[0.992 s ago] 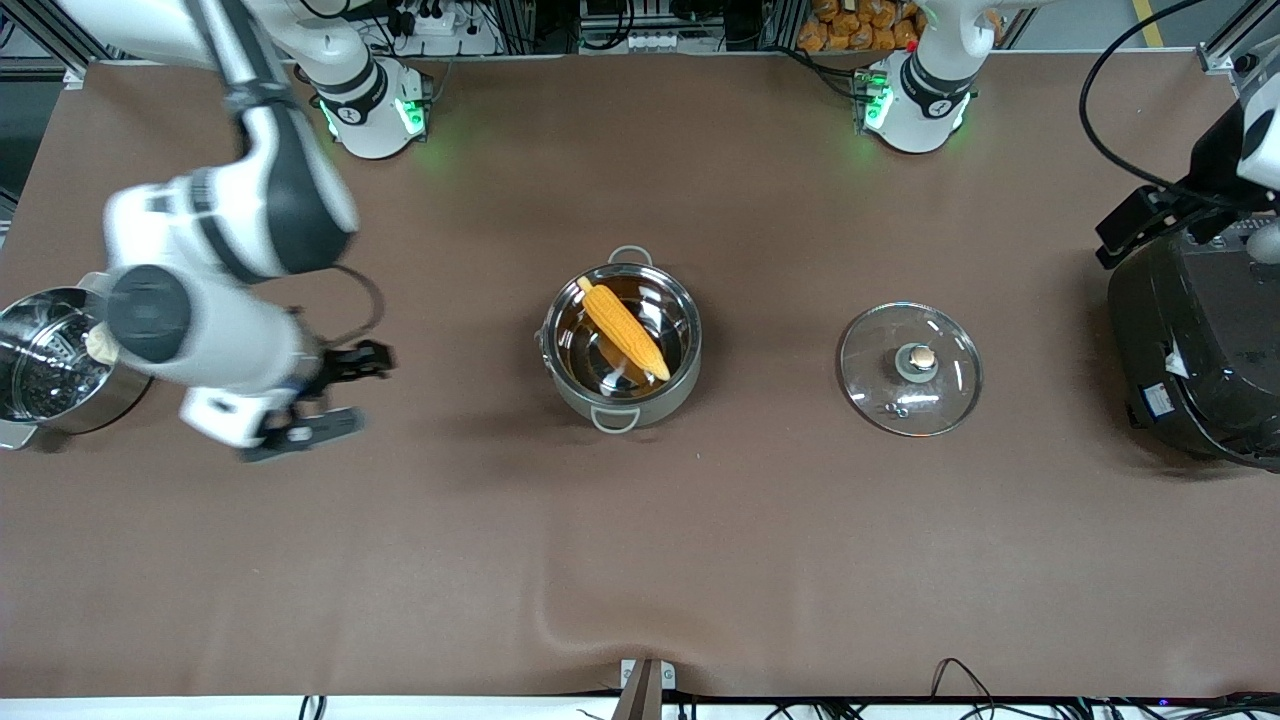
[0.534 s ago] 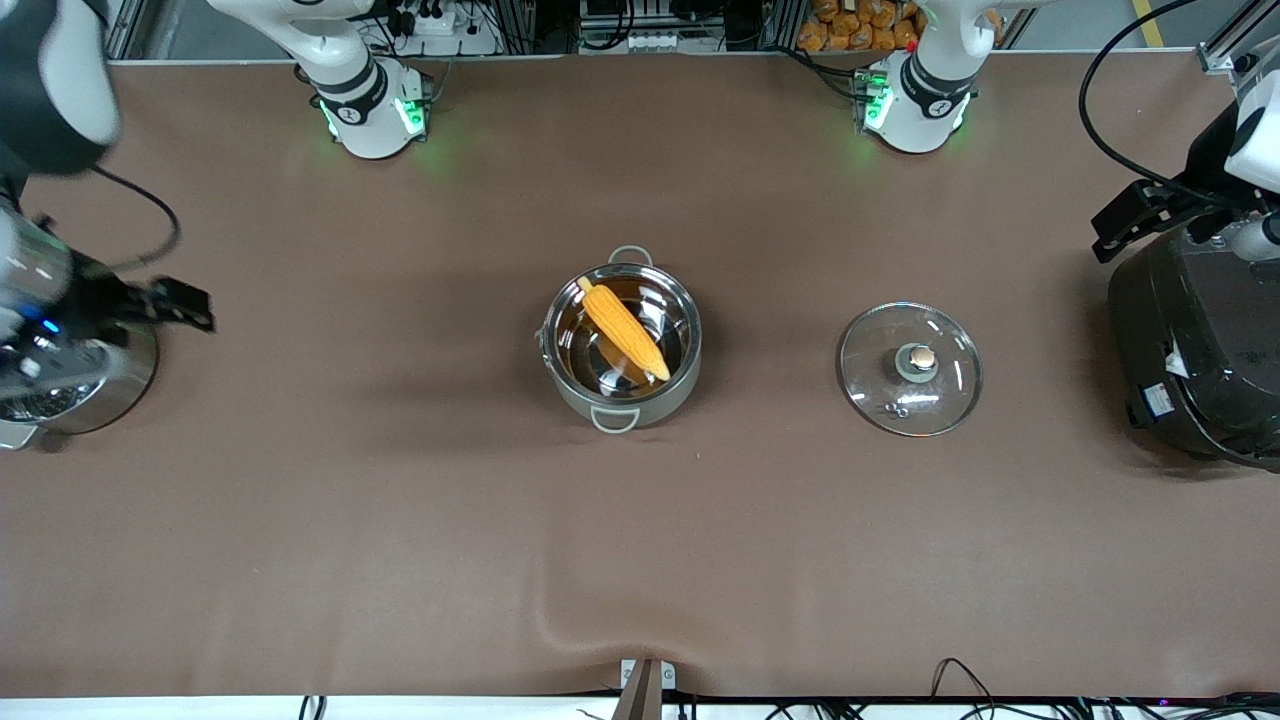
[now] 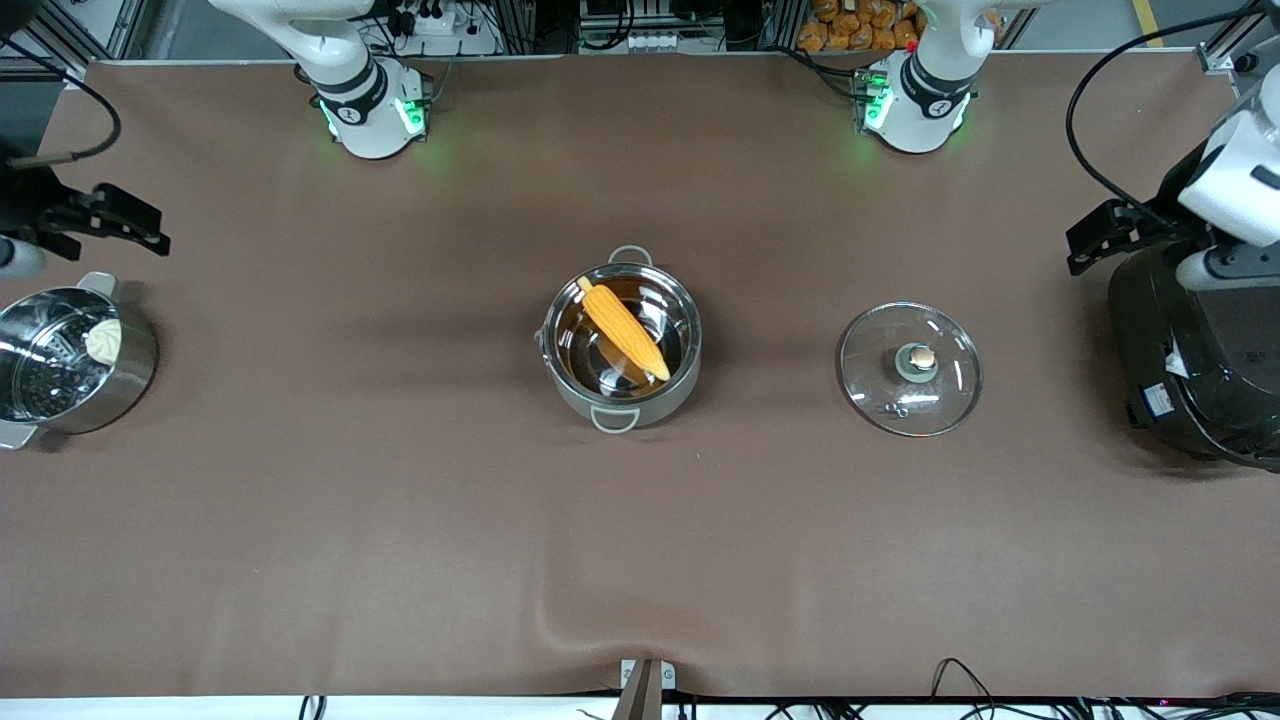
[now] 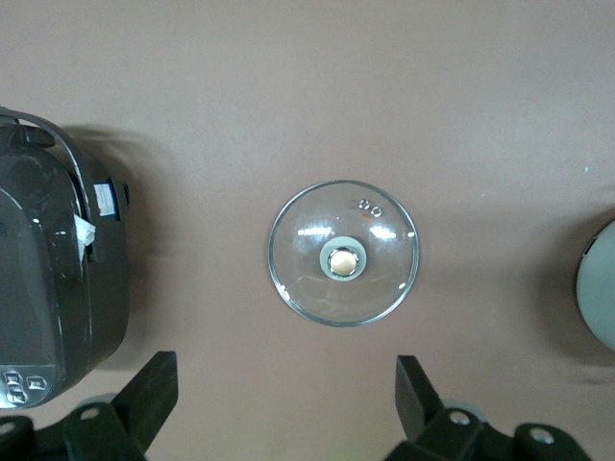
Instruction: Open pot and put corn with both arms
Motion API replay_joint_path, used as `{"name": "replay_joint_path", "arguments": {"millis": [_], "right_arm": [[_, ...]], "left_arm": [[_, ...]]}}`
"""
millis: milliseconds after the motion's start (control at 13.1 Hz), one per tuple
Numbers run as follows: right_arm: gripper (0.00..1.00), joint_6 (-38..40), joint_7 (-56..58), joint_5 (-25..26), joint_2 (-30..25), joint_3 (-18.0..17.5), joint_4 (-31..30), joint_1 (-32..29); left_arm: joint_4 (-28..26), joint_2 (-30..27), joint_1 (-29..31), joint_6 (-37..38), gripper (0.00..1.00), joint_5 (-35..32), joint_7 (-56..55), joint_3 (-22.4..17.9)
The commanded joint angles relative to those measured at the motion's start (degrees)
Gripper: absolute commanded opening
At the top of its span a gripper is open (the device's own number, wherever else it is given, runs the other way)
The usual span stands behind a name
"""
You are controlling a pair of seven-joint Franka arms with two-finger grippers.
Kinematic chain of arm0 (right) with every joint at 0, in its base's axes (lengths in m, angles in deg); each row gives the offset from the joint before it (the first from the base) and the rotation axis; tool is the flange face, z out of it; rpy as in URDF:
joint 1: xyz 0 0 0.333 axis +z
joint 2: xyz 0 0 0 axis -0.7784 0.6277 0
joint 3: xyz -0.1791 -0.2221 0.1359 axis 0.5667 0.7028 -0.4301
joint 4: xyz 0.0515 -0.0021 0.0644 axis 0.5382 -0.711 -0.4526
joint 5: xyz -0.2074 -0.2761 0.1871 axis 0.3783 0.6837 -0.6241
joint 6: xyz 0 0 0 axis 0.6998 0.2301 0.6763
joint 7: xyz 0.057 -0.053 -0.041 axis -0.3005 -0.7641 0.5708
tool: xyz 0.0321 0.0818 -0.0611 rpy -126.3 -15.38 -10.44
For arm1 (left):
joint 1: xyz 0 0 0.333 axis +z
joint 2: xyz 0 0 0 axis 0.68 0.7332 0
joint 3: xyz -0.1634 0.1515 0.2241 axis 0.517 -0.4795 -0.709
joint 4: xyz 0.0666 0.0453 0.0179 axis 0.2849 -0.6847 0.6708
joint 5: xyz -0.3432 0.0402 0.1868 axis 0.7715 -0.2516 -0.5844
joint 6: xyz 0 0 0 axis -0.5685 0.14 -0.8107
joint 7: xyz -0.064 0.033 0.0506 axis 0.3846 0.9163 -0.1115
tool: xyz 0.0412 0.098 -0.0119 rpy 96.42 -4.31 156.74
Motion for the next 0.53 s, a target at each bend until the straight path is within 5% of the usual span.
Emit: {"name": "replay_joint_path", "arguments": {"millis": [0, 458], "right_arm": [[1.00, -0.1, -1.0, -1.5, -1.8, -0.3, -1.9, -1.0], [1.00, -0.1, -0.1, -1.6, -1.9, 0.2, -1.8, -1.7]], "left_arm": [[-1.8, -0.5, -0.3, 0.6, 1.00, 1.2, 1.7, -0.5], [-1.4, -0.7, 0.2, 0.6, 1.00, 0.9, 1.2, -0.4]]}}
